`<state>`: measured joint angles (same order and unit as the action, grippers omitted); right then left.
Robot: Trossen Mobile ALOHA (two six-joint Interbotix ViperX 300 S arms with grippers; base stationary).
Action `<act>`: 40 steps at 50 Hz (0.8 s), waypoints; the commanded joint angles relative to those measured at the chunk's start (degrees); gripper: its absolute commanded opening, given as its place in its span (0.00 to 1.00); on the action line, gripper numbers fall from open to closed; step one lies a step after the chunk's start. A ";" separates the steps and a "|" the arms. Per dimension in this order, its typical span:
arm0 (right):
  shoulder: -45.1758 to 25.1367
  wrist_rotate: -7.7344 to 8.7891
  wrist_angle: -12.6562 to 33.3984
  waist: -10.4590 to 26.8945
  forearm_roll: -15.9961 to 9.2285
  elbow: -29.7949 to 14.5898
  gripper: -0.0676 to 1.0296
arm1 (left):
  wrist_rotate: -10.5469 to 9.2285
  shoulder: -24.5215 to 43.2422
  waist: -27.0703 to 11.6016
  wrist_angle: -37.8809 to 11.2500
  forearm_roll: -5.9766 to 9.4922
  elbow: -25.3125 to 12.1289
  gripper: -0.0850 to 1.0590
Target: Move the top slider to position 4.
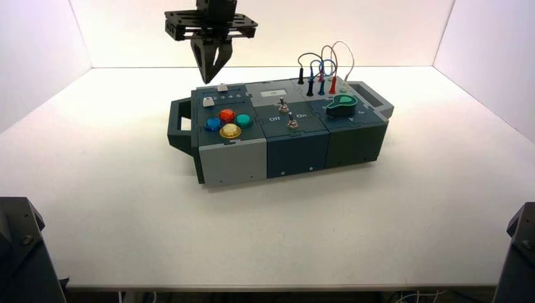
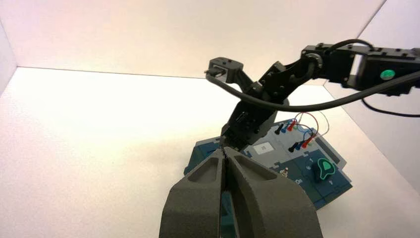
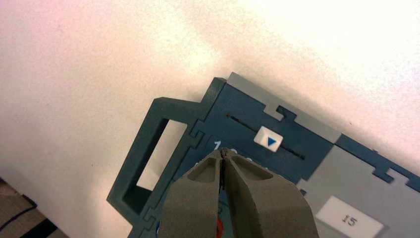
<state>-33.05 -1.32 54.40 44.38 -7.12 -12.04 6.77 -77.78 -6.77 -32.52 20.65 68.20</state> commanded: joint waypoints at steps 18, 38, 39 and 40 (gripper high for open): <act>-2.37 -0.26 2.29 0.09 0.44 -6.59 0.04 | 0.26 0.00 0.26 0.00 0.09 -0.97 0.05; -3.52 -0.97 2.81 -0.79 1.93 -7.21 0.04 | 0.18 -0.18 0.26 0.00 0.09 -0.97 0.05; -3.69 -0.97 2.90 -0.79 1.93 -7.29 0.04 | 0.18 -0.18 0.26 0.00 0.09 -0.97 0.05; -3.78 -0.97 2.90 -0.79 1.93 -7.38 0.04 | 0.18 -0.18 0.26 0.00 0.09 -0.97 0.05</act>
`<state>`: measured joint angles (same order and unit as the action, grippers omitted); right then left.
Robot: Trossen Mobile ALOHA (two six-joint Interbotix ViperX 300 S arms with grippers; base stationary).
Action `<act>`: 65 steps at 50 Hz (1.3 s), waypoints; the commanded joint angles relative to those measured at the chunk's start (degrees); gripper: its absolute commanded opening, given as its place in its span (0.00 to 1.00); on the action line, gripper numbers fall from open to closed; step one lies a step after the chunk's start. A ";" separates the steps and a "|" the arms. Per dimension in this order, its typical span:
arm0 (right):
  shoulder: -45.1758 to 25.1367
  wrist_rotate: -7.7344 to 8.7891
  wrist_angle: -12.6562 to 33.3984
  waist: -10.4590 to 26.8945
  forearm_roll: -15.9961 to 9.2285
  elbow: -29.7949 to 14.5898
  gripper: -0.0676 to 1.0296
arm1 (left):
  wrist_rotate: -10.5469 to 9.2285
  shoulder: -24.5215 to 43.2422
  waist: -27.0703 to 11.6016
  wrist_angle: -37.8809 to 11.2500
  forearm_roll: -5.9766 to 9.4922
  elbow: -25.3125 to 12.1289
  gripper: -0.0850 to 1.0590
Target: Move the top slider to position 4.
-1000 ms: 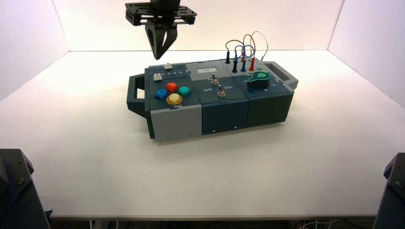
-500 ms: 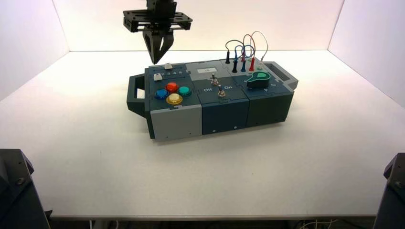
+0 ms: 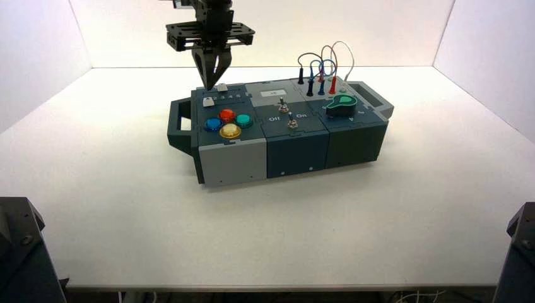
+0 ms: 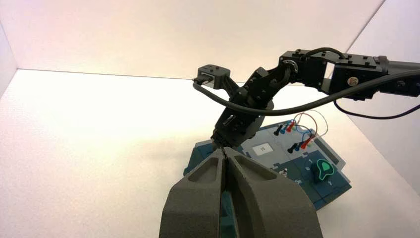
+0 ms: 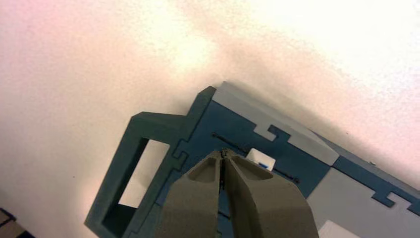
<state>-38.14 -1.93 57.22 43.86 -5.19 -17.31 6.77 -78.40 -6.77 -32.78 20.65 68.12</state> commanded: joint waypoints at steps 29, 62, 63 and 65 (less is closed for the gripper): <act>-1.05 -0.70 3.16 -0.70 1.85 -6.59 0.04 | 0.18 0.44 0.26 0.26 0.09 -0.88 0.05; -1.14 -0.88 3.60 -1.41 1.85 -6.33 0.04 | 0.26 0.44 0.26 0.35 0.09 -0.88 0.05; -1.14 -0.88 3.60 -1.41 1.85 -6.42 0.04 | 0.18 0.44 0.26 0.35 0.09 -0.88 0.05; -1.14 -0.88 3.60 -1.41 1.93 -6.42 0.04 | 0.26 0.44 0.26 0.35 0.09 -0.88 0.05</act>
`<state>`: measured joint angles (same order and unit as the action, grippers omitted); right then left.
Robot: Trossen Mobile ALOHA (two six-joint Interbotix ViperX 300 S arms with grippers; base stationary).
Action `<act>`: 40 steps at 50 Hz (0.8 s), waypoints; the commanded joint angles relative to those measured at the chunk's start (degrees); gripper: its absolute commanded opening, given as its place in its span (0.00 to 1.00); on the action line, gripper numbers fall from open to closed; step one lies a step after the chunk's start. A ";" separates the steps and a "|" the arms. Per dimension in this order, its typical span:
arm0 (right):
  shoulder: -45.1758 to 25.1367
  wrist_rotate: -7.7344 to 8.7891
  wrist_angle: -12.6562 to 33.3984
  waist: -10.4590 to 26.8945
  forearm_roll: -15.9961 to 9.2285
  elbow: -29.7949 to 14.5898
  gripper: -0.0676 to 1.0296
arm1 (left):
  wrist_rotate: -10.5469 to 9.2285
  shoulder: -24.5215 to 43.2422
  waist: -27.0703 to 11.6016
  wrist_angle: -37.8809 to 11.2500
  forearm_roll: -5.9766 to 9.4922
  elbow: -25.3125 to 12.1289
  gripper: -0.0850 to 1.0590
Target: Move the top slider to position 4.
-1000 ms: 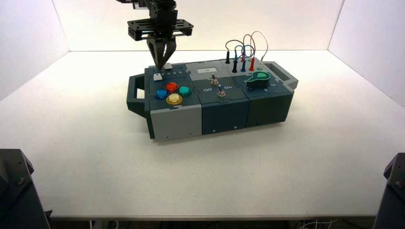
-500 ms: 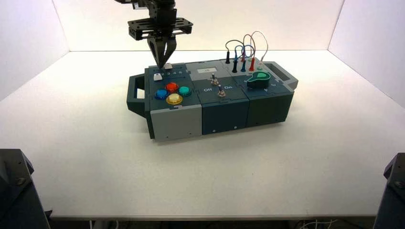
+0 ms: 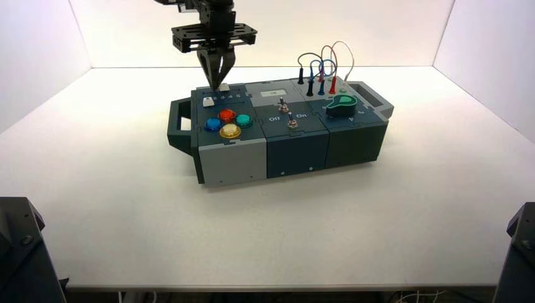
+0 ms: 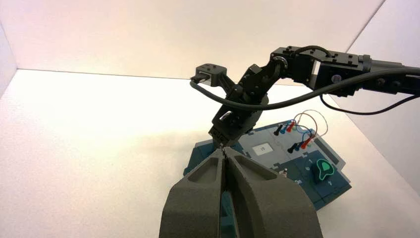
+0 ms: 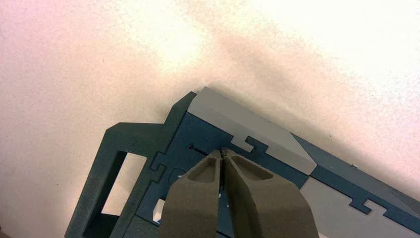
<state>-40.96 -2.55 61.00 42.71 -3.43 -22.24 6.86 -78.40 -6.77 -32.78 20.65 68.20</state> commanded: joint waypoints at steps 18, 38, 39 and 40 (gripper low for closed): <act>1.67 -0.35 -0.18 -0.44 0.18 -1.05 0.04 | 0.18 0.44 0.26 0.35 0.09 -0.88 0.05; 1.32 -0.53 0.26 -1.05 0.18 -0.97 0.04 | 0.18 0.44 0.26 0.35 0.09 -0.97 0.05; 1.32 -0.53 0.26 -1.14 0.18 -1.05 0.04 | 0.09 0.44 0.26 0.35 0.09 -0.97 0.05; 1.32 -0.53 0.26 -1.14 0.18 -0.97 0.04 | 0.18 0.44 0.26 0.35 0.09 -0.97 0.05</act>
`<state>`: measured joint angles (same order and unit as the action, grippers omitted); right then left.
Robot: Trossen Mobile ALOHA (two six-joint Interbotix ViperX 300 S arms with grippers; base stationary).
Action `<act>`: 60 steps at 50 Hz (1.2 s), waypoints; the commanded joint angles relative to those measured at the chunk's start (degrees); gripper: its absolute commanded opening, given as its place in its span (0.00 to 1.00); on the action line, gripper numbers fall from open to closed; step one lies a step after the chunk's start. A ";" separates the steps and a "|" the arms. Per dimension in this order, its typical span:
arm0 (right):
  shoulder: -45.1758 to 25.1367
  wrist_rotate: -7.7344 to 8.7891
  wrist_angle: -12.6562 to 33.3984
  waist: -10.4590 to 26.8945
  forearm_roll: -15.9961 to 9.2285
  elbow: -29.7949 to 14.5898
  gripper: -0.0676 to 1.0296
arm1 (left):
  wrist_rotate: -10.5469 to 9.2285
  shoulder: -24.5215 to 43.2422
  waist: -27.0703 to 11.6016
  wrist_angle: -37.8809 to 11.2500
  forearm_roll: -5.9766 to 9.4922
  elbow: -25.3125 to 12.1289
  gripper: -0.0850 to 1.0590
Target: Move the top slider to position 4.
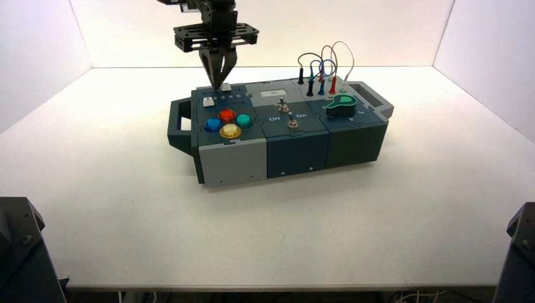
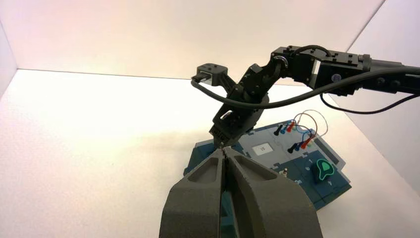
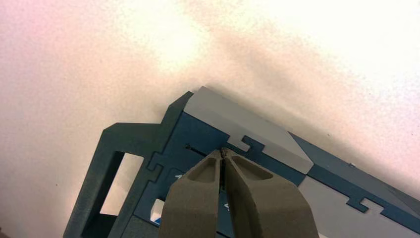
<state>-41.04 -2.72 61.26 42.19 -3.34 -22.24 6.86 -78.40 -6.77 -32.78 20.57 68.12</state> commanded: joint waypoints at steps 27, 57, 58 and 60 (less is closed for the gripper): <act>1.49 0.44 0.09 0.62 -0.97 -4.92 0.04 | 0.18 0.44 0.26 0.53 0.18 -0.88 0.05; -3.16 1.41 11.16 1.93 -1.41 -31.03 0.04 | 0.09 0.62 0.26 0.88 0.44 -0.70 0.05; -3.34 1.49 11.43 2.11 -1.41 -31.55 0.04 | 0.09 0.70 0.26 0.88 0.44 -0.70 0.05; -4.31 1.93 12.66 2.20 -1.32 -34.10 0.04 | 0.09 0.79 0.26 0.88 0.44 -0.70 0.05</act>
<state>-45.79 -1.41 72.25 43.77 -4.66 -50.63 6.77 -78.40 -6.77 -32.61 20.83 68.12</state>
